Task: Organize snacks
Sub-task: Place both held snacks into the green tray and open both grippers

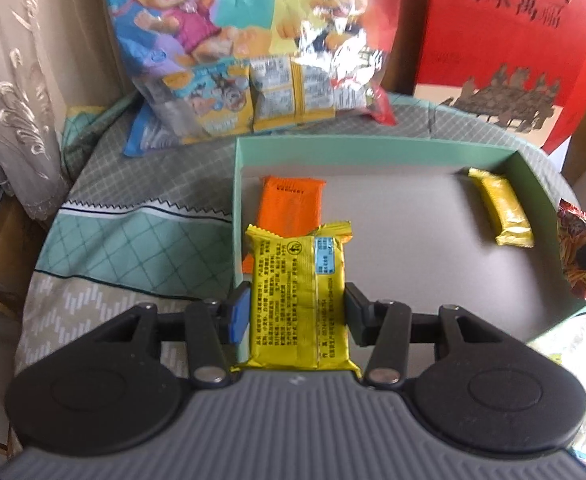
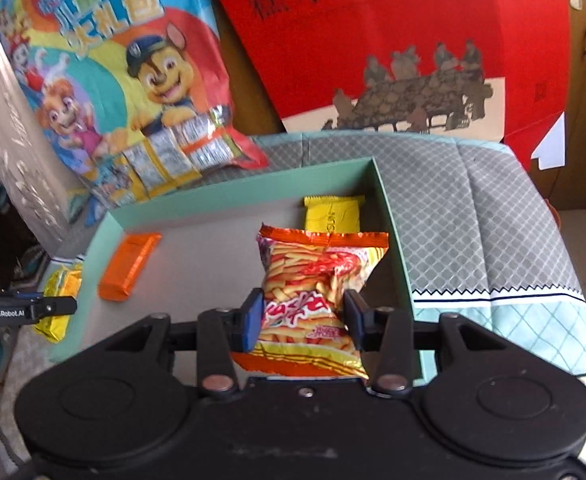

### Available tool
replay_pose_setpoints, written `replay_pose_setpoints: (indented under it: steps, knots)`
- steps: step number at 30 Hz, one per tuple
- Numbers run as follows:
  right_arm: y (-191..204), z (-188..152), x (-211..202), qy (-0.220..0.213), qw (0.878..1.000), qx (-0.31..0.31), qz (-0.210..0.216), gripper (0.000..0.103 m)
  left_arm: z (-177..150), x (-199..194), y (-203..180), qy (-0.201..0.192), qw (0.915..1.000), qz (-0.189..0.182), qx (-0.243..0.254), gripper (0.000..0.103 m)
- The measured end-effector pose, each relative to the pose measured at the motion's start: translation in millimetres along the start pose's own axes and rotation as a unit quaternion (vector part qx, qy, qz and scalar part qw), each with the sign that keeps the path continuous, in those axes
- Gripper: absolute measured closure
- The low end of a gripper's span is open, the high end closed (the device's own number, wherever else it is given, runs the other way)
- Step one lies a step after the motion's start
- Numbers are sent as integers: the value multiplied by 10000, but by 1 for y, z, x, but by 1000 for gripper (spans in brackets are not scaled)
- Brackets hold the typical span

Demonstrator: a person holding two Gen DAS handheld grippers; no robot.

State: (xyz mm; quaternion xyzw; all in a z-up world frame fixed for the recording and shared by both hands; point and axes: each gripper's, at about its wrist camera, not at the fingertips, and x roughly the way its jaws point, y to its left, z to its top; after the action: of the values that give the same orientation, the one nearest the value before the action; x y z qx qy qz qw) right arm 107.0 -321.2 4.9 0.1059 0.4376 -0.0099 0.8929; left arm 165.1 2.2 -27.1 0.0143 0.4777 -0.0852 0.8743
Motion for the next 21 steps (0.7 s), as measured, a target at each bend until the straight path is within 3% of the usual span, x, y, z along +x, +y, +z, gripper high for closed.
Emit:
replay_pose_setpoints:
  steps: [13,14,15,16,18,21]
  knots:
    - [-20,-10,37,171,9998,41,-16,57,1,31,-5,143,9996,216,144,53]
    - [-21,-10,37,136,9999,43,-17,48,1,31,-6,115,9995,264,164,45]
    - [-23,-9,37,121,9999,92,-14,31,1,31,-7,120,9996,203,148,34]
    - [-23,-10,34,85,9998,157,7,24,0,29,-8,126,9998,112,112,29]
    - [-23,-11,25,-60,9996,250,119,10,-2,21,-13,-5,9998,143,105,0]
    - [-21,-13,12,-194,9992,292,216,1,-6,4,-22,-313,9988,283,246,0]
